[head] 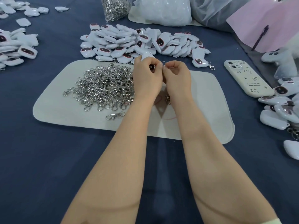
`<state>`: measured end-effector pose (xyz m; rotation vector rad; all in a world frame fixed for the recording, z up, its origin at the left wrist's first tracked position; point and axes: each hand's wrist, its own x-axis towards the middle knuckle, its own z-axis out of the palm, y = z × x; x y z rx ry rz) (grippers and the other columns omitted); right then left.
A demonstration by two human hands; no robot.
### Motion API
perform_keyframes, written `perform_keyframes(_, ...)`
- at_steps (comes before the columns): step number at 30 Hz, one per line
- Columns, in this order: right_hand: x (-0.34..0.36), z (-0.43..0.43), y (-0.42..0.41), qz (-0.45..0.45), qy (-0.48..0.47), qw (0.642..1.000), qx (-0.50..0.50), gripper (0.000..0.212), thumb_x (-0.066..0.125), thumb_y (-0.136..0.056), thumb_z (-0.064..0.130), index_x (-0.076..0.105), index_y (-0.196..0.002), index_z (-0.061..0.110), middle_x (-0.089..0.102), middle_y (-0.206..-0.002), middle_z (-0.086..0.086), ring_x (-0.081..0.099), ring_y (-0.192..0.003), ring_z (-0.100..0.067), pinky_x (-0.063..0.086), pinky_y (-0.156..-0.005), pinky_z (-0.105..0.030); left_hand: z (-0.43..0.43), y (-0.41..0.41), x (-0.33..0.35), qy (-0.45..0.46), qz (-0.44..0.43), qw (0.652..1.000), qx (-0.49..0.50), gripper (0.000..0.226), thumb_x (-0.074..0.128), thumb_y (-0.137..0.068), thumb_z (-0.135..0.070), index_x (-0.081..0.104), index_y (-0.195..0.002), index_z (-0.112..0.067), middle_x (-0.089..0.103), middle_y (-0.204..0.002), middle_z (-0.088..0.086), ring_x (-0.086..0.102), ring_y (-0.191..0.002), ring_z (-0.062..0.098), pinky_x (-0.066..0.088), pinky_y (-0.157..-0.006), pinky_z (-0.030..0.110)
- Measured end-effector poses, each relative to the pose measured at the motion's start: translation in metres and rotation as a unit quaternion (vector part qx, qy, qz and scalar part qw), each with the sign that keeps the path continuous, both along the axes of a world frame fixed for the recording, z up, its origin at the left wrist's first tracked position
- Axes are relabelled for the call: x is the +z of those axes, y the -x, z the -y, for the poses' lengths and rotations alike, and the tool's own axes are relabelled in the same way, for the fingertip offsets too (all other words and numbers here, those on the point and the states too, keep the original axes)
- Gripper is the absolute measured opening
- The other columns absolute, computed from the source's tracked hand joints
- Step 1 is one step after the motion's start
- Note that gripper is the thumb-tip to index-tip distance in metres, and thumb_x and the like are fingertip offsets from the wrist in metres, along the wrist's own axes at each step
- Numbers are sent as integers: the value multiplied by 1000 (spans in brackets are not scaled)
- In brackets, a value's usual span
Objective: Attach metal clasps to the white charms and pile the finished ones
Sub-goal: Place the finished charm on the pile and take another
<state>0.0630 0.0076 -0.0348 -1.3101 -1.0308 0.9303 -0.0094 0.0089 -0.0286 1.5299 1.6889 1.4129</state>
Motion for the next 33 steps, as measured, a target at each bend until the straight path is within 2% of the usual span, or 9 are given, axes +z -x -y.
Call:
perform_keyframes(4,2,0,-2,-10,-9,1000,-9,12,58,-85,2,54,-85,14,61,-78,-2,60,-74,-14,53,-79,-31,0,1,0,-7,-8,1000,1,9,58,-89,-13,67,-89,-10,45,-104,3,48,-73,7,32,-73,11)
perform_keyframes(7,1,1,-2,119,-45,992,-24,10,56,-87,4,53,-88,13,59,-81,5,57,-81,-13,49,-81,-26,0,3,0,-2,-45,999,1,10,59,-89,-15,68,-92,-11,42,-103,1,43,-64,-1,29,-67,10)
perform_keyframes(13,-3,3,-2,281,-84,956,-11,10,51,-89,3,57,-97,5,63,-97,-6,57,-90,-21,45,-84,-36,2,6,1,8,-121,992,-22,11,56,-89,-14,65,-97,-13,43,-125,11,58,-89,25,48,-83,34)
perform_keyframes(16,-2,4,-2,260,-90,961,-12,10,51,-89,2,56,-96,5,62,-93,-2,56,-89,-19,46,-84,-34,1,5,0,8,-123,992,-15,10,56,-90,-15,64,-96,-11,45,-122,10,56,-85,23,46,-82,29)
perform_keyframes(21,-1,3,-1,165,-70,984,6,15,53,-88,2,46,-93,15,57,-84,10,58,-87,-13,46,-81,-22,-1,4,0,4,-31,999,-7,9,59,-89,-13,67,-93,-10,44,-100,3,45,-79,12,28,-72,9)
perform_keyframes(24,-1,1,-3,94,-44,995,0,19,57,-87,7,43,-94,17,64,-89,3,62,-88,-15,49,-85,-29,-1,5,1,3,3,1000,-1,7,59,-89,-13,66,-91,-11,47,-99,4,47,-82,13,32,-76,12)
perform_keyframes(26,-1,0,-4,76,-46,996,-11,18,59,-86,10,45,-94,18,63,-85,7,61,-83,-12,49,-82,-27,-2,6,3,5,45,999,2,6,61,-88,-12,65,-85,-14,57,-99,10,53,-88,18,41,-87,23)
perform_keyframes(29,1,1,-3,118,-68,991,-11,11,61,-86,12,53,-86,19,59,-79,13,58,-77,-4,45,-72,-12,-2,6,6,18,102,995,-6,9,62,-87,-11,63,-82,-18,65,-101,17,59,-97,28,46,-91,36)
perform_keyframes(33,2,3,-2,146,-77,986,-24,6,60,-86,10,56,-85,15,59,-77,11,58,-78,-8,44,-70,-11,-2,4,4,20,112,993,-11,8,63,-86,-13,64,-81,-19,66,-99,15,60,-96,27,48,-88,33)
